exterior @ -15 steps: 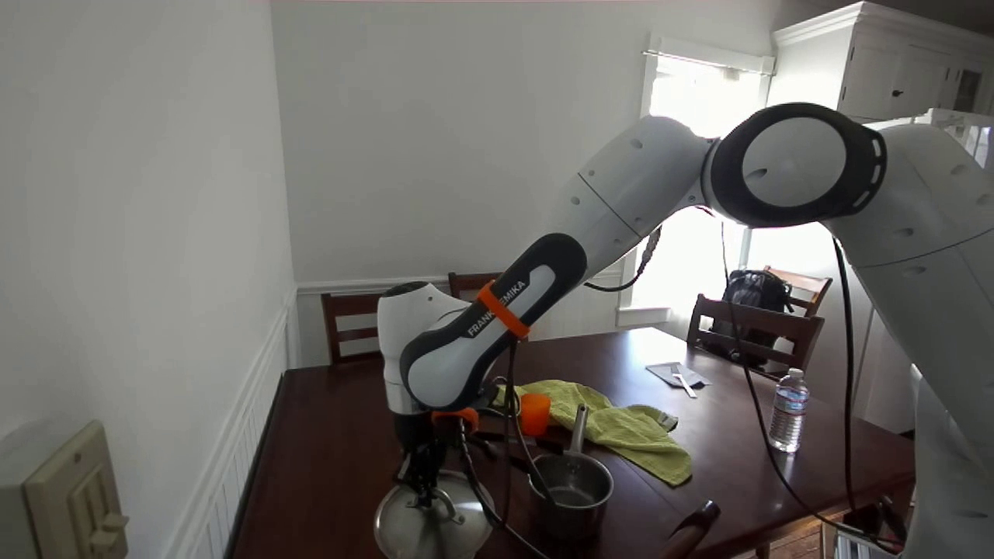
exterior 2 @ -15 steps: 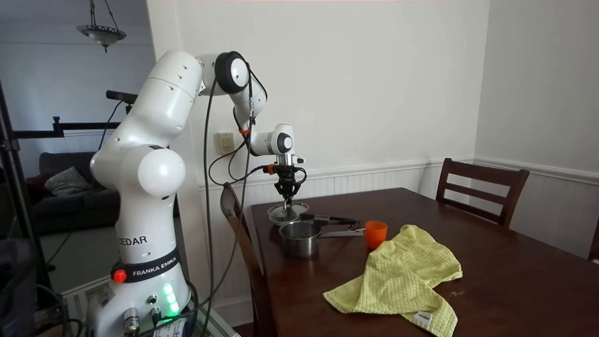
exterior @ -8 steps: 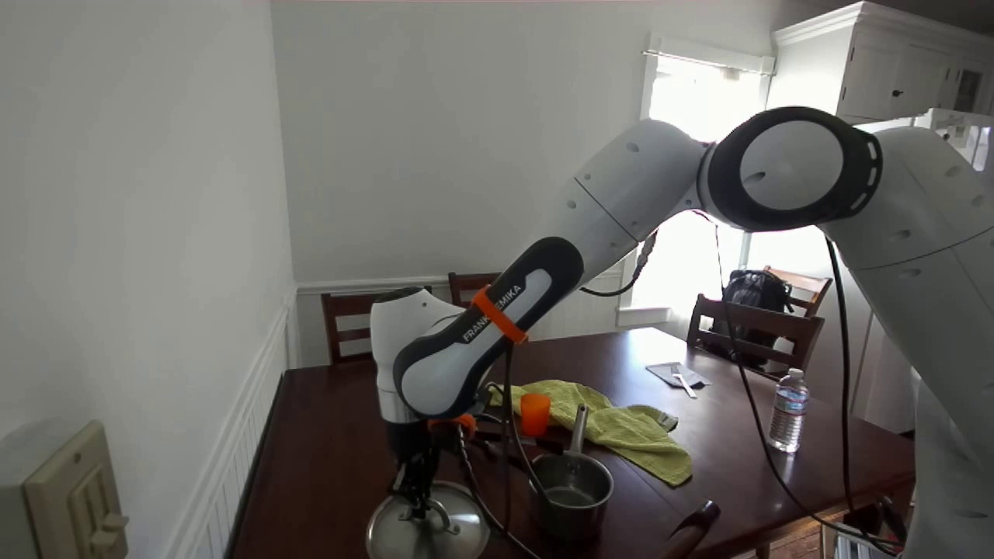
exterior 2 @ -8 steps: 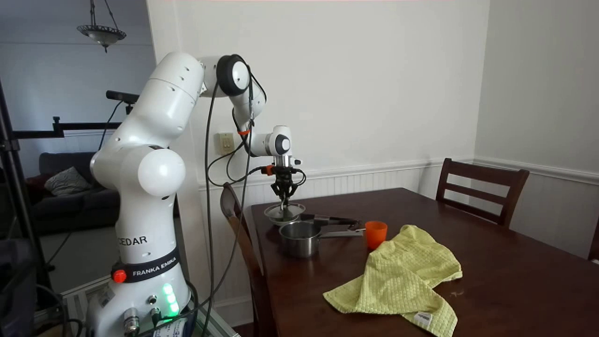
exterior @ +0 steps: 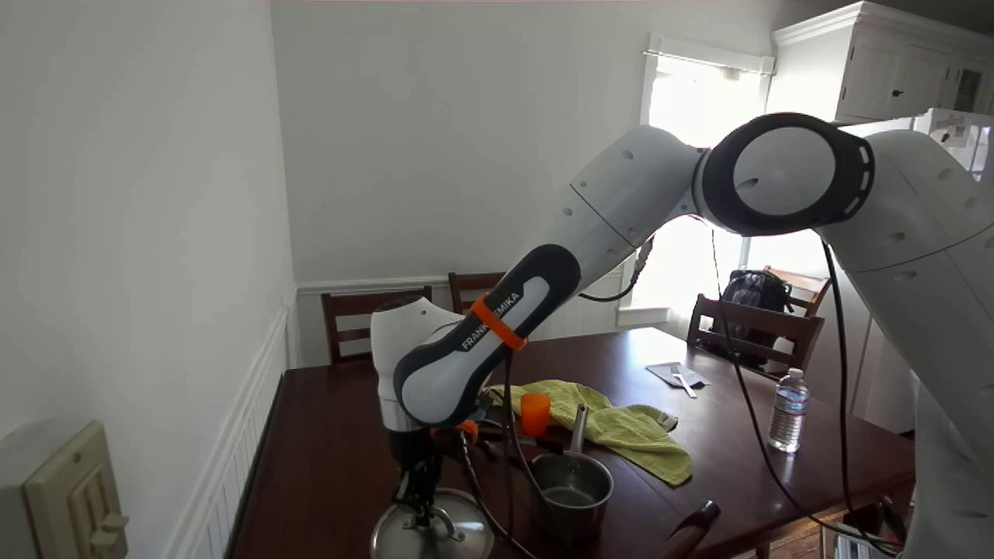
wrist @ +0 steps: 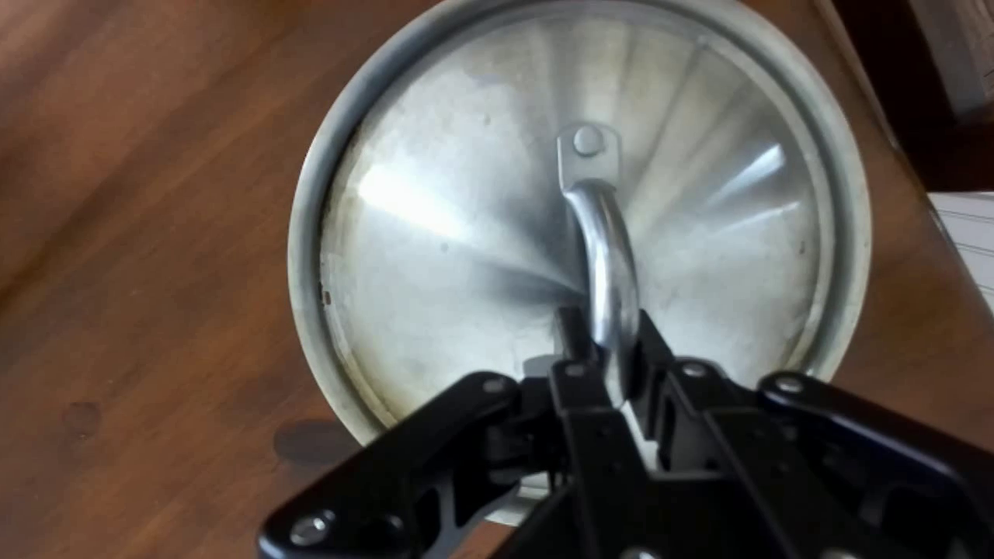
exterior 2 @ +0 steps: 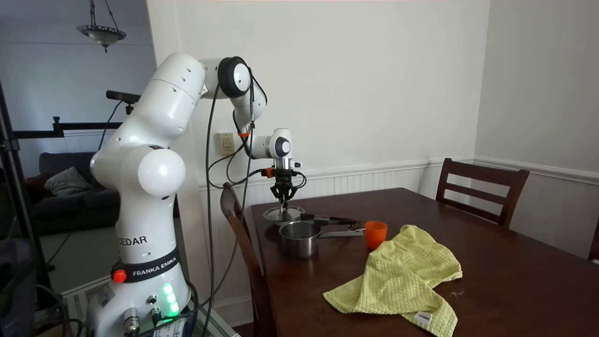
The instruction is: Put the lid on the white bowl
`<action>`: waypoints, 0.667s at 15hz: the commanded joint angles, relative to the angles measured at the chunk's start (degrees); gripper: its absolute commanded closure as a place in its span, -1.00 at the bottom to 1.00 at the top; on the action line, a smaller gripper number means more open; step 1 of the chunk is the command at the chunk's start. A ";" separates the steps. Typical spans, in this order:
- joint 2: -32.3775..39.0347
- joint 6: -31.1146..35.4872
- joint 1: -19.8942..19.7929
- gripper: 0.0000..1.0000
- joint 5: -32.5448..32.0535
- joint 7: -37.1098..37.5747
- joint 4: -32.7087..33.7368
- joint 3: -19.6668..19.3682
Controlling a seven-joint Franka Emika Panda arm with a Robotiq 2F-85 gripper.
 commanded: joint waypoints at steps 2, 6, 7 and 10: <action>0.98 -0.81 -0.71 0.20 1.70 -2.35 1.34 0.68; 0.93 -0.43 -0.59 -0.23 1.60 -2.45 1.41 0.61; 0.63 -0.61 -0.36 -0.35 1.33 -2.10 1.34 0.43; -3.04 0.08 0.69 -0.76 -0.17 -0.38 -1.53 -0.32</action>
